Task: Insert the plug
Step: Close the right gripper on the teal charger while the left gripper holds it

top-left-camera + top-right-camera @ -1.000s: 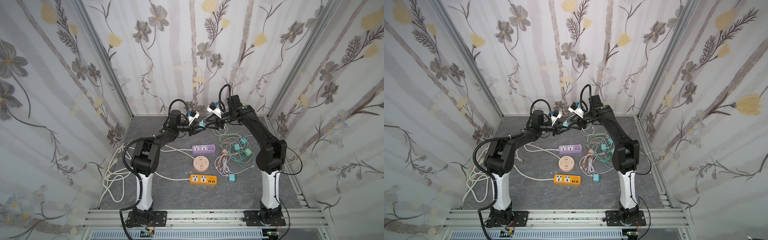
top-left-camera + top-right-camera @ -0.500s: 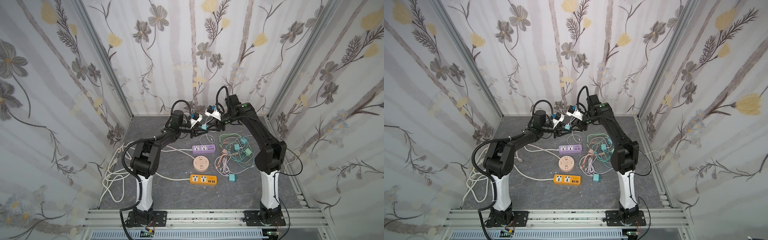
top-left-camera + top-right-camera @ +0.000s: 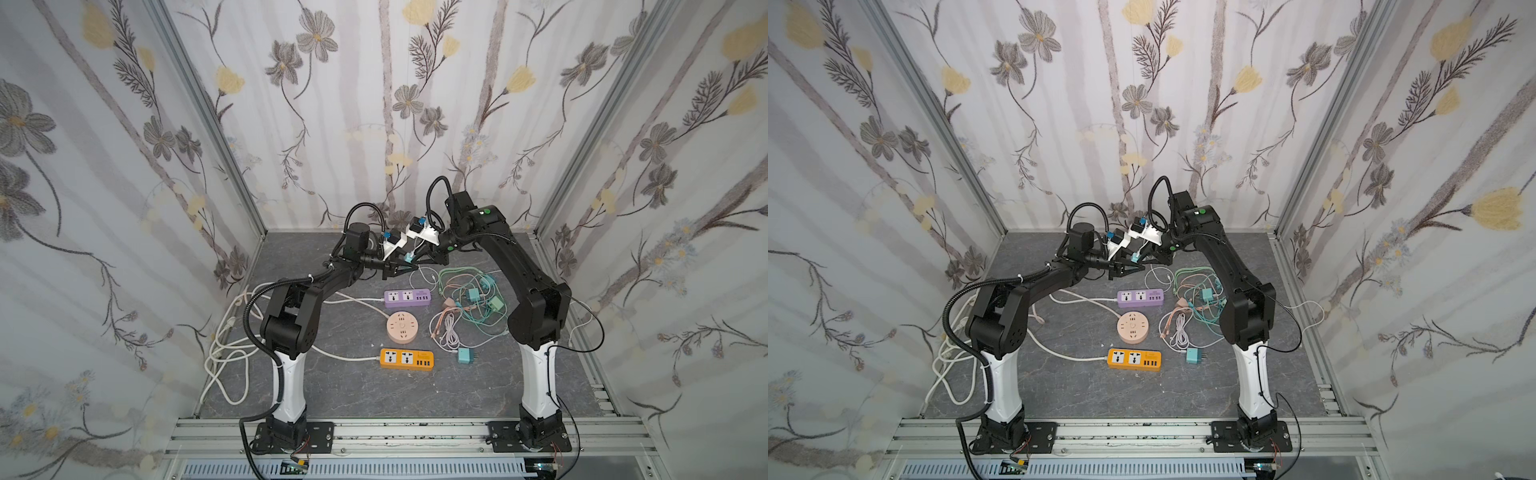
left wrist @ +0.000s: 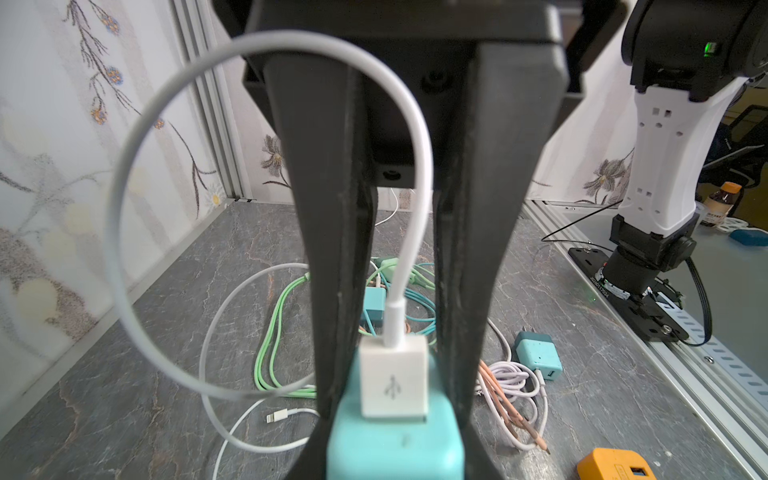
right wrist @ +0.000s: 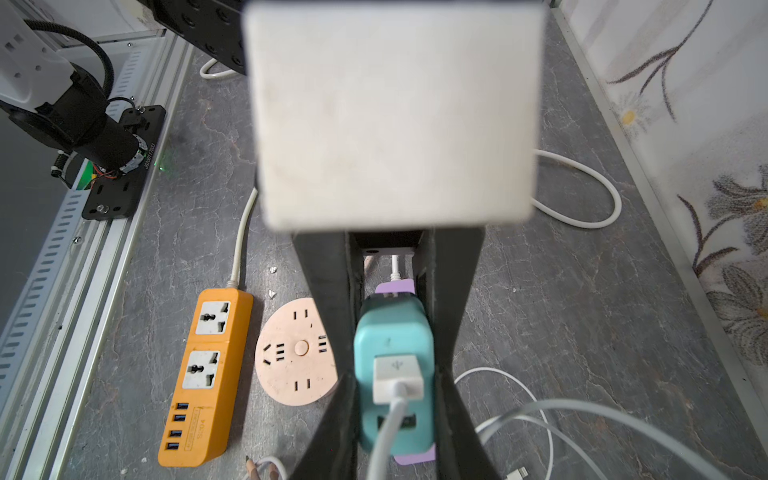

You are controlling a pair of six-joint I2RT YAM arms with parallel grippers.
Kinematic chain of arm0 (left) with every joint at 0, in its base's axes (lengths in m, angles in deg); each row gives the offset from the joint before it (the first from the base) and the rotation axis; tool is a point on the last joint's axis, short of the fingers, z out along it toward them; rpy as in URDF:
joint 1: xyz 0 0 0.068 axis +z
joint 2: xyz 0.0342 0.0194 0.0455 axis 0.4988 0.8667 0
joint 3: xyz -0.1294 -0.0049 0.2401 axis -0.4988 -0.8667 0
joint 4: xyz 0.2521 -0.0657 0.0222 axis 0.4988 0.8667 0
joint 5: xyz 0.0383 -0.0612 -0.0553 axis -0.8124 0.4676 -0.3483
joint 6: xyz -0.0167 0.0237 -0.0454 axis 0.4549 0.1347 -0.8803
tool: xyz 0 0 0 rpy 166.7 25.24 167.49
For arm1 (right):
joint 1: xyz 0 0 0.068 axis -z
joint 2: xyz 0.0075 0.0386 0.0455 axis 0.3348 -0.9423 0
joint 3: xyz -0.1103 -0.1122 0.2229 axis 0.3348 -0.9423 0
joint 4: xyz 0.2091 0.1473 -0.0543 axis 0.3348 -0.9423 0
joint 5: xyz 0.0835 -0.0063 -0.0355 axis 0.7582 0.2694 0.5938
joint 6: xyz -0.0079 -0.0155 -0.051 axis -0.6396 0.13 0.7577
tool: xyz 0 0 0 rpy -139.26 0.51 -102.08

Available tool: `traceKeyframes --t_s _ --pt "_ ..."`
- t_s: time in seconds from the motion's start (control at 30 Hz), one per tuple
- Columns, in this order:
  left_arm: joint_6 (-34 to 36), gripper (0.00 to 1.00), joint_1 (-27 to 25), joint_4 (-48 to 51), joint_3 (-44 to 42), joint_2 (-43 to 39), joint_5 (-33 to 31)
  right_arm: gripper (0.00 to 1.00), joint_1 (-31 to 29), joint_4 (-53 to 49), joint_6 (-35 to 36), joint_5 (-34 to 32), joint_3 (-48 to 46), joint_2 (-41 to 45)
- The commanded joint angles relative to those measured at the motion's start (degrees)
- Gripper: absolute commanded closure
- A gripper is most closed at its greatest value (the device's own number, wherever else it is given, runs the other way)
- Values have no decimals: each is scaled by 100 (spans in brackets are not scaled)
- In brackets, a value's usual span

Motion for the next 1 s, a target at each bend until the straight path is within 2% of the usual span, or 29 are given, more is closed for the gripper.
traceKeyframes --t_s 0.0,0.1,0.2,0.27,0.3,0.53,0.7,0.97 --pt "-590 95 7 -1002 -11 50 12 83 -26 36 162 10 36 67" --pt "-640 91 16 -1025 7 84 7 86 -26 62 201 0 37 98" --pt "-611 80 23 -988 -35 72 -14 88 -11 73 212 -21 36 142" --pt "-540 67 46 -887 -79 60 -34 88 23 76 195 21 36 188" --pt "-490 64 59 -812 -96 50 -27 88 35 74 201 35 36 212" --pt "-411 59 121 -704 -205 30 25 88 121 50 205 -13 1 340" --pt "-509 66 130 -882 -215 10 19 88 115 16 211 42 -16 316" --pt "-1396 61 138 -1974 -236 176 49 88 48 6 213 131 -41 230"
